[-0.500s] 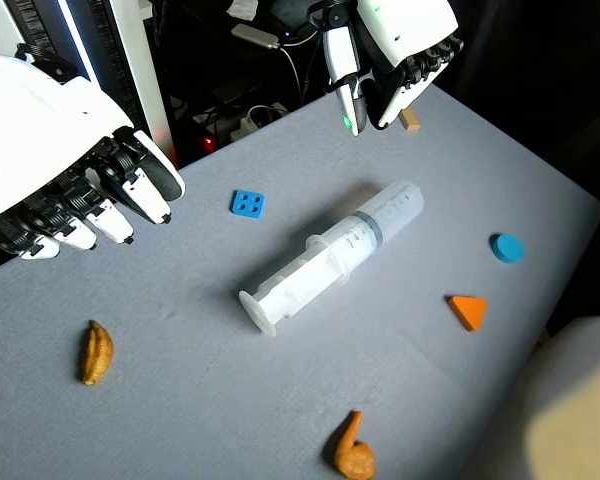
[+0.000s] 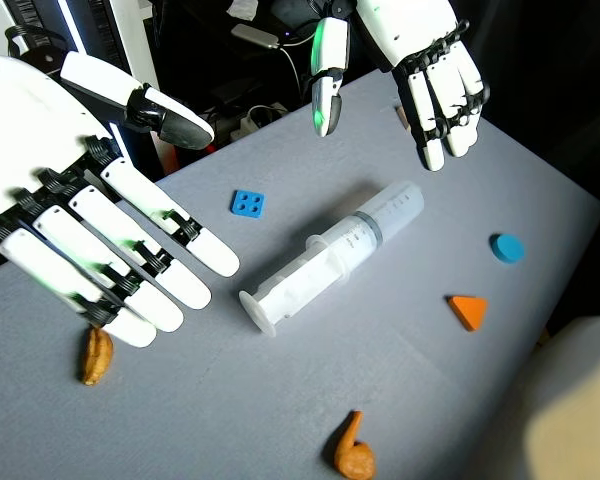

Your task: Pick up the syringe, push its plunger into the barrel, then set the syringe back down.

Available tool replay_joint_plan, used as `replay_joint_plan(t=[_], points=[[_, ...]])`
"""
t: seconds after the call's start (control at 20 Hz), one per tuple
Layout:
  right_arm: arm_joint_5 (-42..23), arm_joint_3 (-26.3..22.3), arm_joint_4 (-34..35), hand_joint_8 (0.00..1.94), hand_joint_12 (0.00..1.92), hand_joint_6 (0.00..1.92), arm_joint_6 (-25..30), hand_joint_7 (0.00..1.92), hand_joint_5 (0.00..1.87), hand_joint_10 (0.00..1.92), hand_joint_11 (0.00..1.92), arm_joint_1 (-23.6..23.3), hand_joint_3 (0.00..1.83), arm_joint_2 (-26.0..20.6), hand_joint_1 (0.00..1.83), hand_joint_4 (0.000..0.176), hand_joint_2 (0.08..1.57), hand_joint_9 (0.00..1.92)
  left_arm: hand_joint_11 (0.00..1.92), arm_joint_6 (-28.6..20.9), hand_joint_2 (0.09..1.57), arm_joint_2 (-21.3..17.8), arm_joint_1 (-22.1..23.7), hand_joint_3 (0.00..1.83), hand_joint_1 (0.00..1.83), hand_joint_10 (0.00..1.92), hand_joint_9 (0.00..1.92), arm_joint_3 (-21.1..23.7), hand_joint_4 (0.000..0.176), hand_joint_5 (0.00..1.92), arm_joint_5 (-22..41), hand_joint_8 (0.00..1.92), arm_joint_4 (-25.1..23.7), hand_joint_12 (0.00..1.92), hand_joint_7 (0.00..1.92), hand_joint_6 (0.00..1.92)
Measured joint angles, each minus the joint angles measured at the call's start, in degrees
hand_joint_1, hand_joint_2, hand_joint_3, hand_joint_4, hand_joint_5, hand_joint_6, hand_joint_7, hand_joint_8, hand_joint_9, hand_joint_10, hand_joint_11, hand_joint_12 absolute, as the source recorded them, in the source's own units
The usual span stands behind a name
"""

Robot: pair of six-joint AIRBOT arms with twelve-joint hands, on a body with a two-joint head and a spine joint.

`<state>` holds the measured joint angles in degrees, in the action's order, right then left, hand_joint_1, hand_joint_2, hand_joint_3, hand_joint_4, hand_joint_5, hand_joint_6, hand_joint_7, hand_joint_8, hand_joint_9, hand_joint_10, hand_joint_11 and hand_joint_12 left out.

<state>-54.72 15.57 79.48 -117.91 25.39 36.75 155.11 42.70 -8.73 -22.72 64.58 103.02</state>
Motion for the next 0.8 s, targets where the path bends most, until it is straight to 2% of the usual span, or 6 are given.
replay_joint_plan(t=[0.15,0.25,0.35,0.5,0.65,0.8], points=[[0.07,-0.13,-0.02,0.00,0.48,0.00,2.27,0.05,0.03,0.00,0.00,0.00,0.00,0.28,0.00,0.019,1.06,0.03,0.00,0.87,1.00,0.00,-1.03,0.00,0.17,0.00,0.20,-0.02,0.050,0.27,0.96,0.00,-1.49,0.65,0.21,0.01],[-0.02,-0.24,-0.04,0.00,0.49,0.00,4.37,0.05,0.04,0.00,0.00,0.00,0.00,0.55,0.00,0.018,1.06,0.03,0.00,-0.44,0.96,0.42,-2.54,0.00,0.28,0.00,0.21,0.00,0.052,0.25,2.49,0.00,-1.97,0.66,0.21,0.00],[0.13,-0.31,-0.07,0.00,0.54,0.00,6.23,0.07,0.06,0.00,0.00,0.07,0.00,0.90,0.00,0.012,1.07,0.04,0.00,-4.11,0.90,0.79,-5.01,0.00,0.45,0.00,0.21,-0.02,0.054,0.22,3.63,0.00,-3.15,0.66,0.19,0.00],[0.17,-0.35,0.22,0.00,0.56,0.00,8.66,0.07,0.06,0.00,0.00,0.28,0.00,1.27,0.00,0.011,1.07,0.05,0.00,-10.86,0.88,2.99,-8.72,0.00,0.62,0.00,0.20,-0.44,0.055,0.21,5.81,0.00,-4.50,0.65,0.18,0.00],[-0.24,-0.35,0.07,0.00,0.56,0.00,13.27,0.07,0.06,0.00,0.00,0.66,0.00,1.97,0.00,0.011,1.07,0.05,0.00,-16.65,0.87,6.95,-12.31,0.00,0.72,0.00,0.18,-1.44,0.055,0.20,7.82,0.00,-7.23,0.65,0.16,0.00],[-1.01,-0.17,0.13,0.00,0.56,0.00,16.87,0.07,0.05,0.00,0.00,1.86,0.00,3.72,0.00,0.011,1.08,0.05,0.00,-19.71,0.86,11.63,-14.43,0.00,0.74,0.00,0.15,-2.91,0.056,0.18,9.42,0.00,-7.52,0.61,0.13,0.00]])
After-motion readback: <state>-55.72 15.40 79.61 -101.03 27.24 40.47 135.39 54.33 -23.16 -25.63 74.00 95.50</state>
